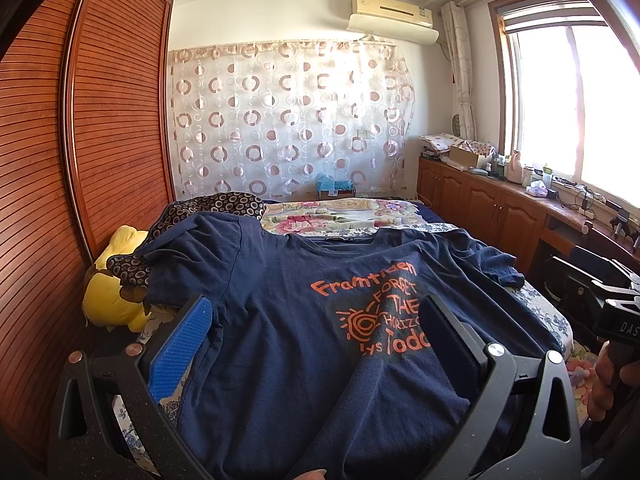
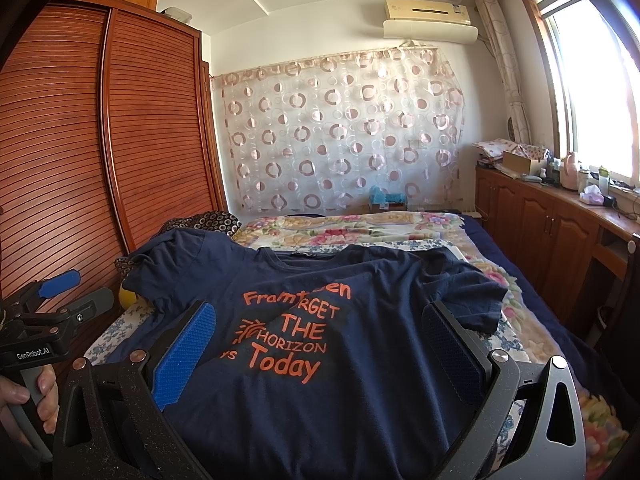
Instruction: Fold small clothes
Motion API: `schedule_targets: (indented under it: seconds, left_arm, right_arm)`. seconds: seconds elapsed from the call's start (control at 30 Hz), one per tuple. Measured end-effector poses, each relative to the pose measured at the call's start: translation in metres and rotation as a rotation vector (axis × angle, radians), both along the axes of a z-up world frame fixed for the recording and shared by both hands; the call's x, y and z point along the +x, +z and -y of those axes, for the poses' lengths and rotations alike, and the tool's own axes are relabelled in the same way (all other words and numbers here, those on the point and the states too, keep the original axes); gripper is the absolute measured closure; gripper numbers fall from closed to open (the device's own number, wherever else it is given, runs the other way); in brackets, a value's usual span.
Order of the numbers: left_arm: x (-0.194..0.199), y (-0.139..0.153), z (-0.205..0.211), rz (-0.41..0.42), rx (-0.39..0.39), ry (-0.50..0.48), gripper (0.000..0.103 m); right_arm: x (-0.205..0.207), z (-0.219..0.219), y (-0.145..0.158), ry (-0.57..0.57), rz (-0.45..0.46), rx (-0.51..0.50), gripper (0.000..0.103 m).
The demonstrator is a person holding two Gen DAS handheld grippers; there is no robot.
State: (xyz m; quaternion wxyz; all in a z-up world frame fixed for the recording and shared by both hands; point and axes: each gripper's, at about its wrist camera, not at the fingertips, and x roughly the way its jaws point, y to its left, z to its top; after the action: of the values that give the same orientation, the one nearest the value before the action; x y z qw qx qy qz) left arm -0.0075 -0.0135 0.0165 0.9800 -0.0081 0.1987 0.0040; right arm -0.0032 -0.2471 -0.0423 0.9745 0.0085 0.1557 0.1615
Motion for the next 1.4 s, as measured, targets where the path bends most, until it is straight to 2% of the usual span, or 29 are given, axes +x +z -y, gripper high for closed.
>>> schedule_targets:
  seconds: [0.37,0.63,1.07,1.17,1.27,1.4]
  left_arm:
    - [0.004,-0.013,-0.013,-0.044,-0.009,0.008,0.0]
    - [0.018,-0.033,-0.056,-0.104,-0.034,0.053,0.0]
    - [0.038,-0.042,-0.113,-0.14,-0.048,0.097,0.0]
    - [0.048,-0.043,-0.123,-0.158,-0.036,0.099,0.003]
    - [0.059,-0.043,-0.137,-0.164,-0.043,0.094,0.011]
    - [0.082,-0.043,-0.156,-0.184,-0.05,0.081,0.027]
  right_arm:
    - [0.007,-0.003,-0.007,0.041,-0.034,0.003,0.0]
    - [0.03,-0.011,-0.02,0.128,-0.09,-0.001,0.0]
    - [0.088,-0.037,-0.033,0.256,-0.16,-0.053,0.001]
    - [0.1,-0.039,-0.037,0.28,-0.185,-0.055,0.001]
    - [0.106,-0.04,-0.04,0.321,-0.196,-0.052,0.001]
    - [0.112,-0.041,-0.045,0.338,-0.213,-0.054,0.001]
